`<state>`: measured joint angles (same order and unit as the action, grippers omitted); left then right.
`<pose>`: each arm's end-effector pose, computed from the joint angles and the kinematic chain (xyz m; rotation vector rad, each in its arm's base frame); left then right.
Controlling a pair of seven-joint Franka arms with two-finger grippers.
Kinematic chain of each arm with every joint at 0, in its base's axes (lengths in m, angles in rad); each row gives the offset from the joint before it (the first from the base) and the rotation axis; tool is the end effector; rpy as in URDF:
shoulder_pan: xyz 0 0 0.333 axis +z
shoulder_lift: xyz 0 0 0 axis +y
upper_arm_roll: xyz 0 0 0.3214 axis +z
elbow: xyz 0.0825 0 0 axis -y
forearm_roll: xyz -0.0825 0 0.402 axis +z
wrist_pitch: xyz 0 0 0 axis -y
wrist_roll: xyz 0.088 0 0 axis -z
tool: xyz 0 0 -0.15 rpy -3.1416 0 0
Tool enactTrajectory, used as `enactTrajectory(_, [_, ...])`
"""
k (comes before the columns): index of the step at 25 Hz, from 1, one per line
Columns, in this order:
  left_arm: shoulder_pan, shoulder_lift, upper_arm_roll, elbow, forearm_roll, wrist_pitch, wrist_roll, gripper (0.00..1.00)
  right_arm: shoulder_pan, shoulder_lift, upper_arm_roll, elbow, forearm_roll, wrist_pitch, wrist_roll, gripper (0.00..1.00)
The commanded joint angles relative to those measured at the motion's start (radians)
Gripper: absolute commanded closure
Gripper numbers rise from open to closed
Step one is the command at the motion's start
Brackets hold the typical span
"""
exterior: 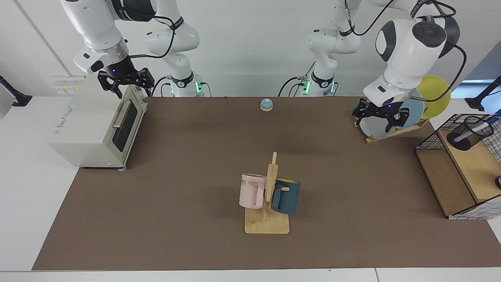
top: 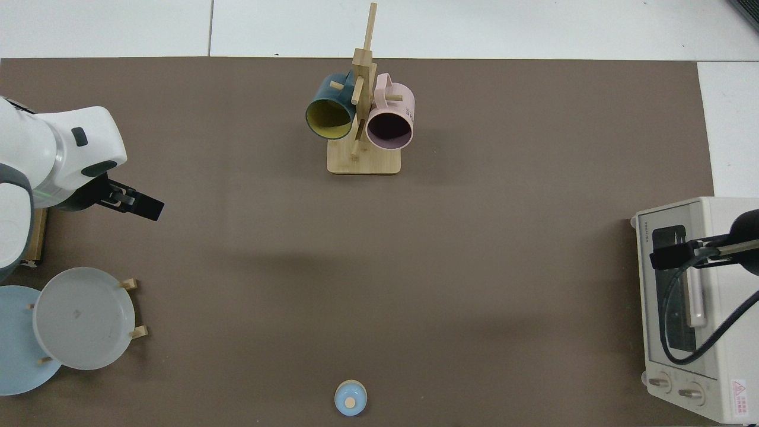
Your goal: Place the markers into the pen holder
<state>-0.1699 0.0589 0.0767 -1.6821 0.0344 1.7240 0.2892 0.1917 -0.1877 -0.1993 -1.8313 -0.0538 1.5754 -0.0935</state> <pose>0.5946 -0.0518 0.5109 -3.0466 0.5986 0.0319 0.5064 -0.0185 0.5595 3.1229 0.1450 -0.1134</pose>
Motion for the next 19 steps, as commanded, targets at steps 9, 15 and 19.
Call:
enactTrajectory(9, [0.004,-0.021,-0.006,0.019,-0.034,0.042,-0.162,0.0,-0.009,-0.012,0.009,-0.005,-0.001,-0.002,0.023,0.0])
enactTrajectory(15, [0.006,-0.031,-0.018,0.068,-0.021,0.029,-0.177,0.0,-0.009,-0.01,0.009,-0.003,-0.001,0.003,0.023,0.0])
enactTrajectory(19, [0.009,-0.039,-0.017,0.065,-0.022,0.023,-0.176,0.0,-0.008,-0.01,0.011,-0.003,0.0,0.003,0.023,0.0])
